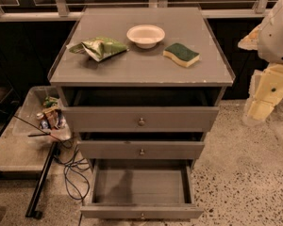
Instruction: Close bottom drawer
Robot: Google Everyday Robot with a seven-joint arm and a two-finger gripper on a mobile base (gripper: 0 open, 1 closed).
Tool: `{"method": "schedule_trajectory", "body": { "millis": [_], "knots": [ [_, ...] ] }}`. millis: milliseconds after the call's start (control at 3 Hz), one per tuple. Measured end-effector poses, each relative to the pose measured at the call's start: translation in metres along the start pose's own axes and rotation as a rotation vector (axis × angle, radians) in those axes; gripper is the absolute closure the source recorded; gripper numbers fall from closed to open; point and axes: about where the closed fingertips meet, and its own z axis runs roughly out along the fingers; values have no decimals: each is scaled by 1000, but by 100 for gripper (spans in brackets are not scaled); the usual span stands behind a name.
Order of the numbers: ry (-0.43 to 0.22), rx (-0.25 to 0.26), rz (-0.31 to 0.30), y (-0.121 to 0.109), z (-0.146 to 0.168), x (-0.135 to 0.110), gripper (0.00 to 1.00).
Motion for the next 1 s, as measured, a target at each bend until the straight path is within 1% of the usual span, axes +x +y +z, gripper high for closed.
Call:
{"method": "schedule_trajectory", "body": {
  "millis": [333,667,1000],
  "knots": [
    [0,0,0,0,0,0,0],
    [-12,-9,3,4,8,9,0],
    [-31,-45,11,15,40,21,0]
  ]
}}
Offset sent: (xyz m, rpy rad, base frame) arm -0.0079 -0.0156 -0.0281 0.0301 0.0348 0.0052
